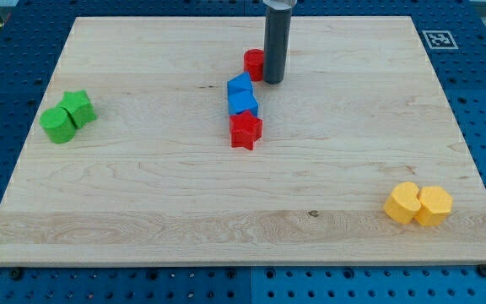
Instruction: Push the red circle closer to the blue triangle
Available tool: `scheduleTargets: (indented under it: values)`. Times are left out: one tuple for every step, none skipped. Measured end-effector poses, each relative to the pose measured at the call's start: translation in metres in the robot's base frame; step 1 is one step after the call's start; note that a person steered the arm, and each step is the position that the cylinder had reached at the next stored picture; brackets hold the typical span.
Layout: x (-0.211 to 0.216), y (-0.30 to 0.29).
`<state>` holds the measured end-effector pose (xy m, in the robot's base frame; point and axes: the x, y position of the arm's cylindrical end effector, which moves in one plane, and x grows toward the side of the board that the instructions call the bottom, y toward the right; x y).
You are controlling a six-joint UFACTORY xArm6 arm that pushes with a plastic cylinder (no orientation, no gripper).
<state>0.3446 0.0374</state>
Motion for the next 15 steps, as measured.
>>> scheduleTargets:
  values:
    - [0.000,-0.010]
    - [0.000,-0.016]
    - [-0.005,-0.003]
    - [-0.018,0.022]
    - [-0.028,0.021]
    - [-0.037,0.012]
    - [-0.037,0.000]
    - [-0.037,-0.009]
    - [-0.037,-0.020]
    - [-0.037,-0.023]
    - [-0.060,-0.023]
    - [-0.093,-0.029]
    - [-0.103,-0.042]
    - [-0.104,-0.052]
    - [-0.104,-0.059]
